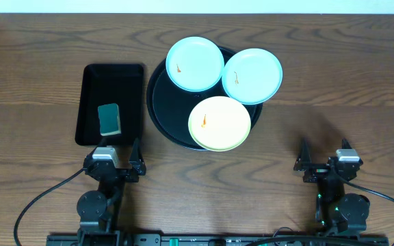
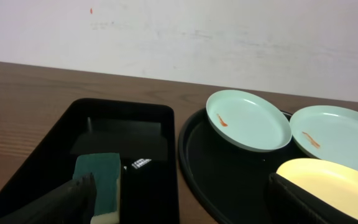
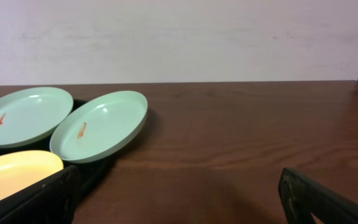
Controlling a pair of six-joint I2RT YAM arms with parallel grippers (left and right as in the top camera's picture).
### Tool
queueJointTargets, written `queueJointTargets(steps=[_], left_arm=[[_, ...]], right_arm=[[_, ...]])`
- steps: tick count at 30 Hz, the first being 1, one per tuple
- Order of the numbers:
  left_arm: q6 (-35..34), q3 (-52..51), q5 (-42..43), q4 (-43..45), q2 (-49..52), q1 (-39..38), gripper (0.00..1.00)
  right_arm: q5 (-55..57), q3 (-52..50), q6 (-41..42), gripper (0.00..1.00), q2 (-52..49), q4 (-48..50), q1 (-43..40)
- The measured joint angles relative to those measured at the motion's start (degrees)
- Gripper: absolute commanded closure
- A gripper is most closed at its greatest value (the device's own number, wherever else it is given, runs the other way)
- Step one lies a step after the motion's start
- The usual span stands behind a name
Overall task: Clean dirty plates on tray and stack at the side
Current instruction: 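Move the left gripper over the sponge on the black rectangular tray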
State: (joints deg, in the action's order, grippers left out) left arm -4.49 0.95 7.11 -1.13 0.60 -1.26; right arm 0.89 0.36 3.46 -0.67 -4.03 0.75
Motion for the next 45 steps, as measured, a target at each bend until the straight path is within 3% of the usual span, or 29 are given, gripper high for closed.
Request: queueJointTargets(steps=[21,27,34,45], left_arm=[[-0.04,0.04,0.04,-0.02,0.0,0.0,0.14],[-2.51,4.9,1.57,-6.86,0.24,0.0,0.14],[-2.54,31.76,1.84,-25.64,10.58,0.02,0.14],[7.61,92.24,1.73,-74.64,57.02,0.0,0.14]], right_arm=[[0.0,0.0,0.0,0.01,0.0,0.0,0.0],[0.02,0.0,0.0,0.01,-0.02,0.0,0.0],[0.0,0.0,-0.02,0.01,0.0,0.04,0.0],[0.02,0.0,0.0,0.01,-0.02,0.04,0.0]])
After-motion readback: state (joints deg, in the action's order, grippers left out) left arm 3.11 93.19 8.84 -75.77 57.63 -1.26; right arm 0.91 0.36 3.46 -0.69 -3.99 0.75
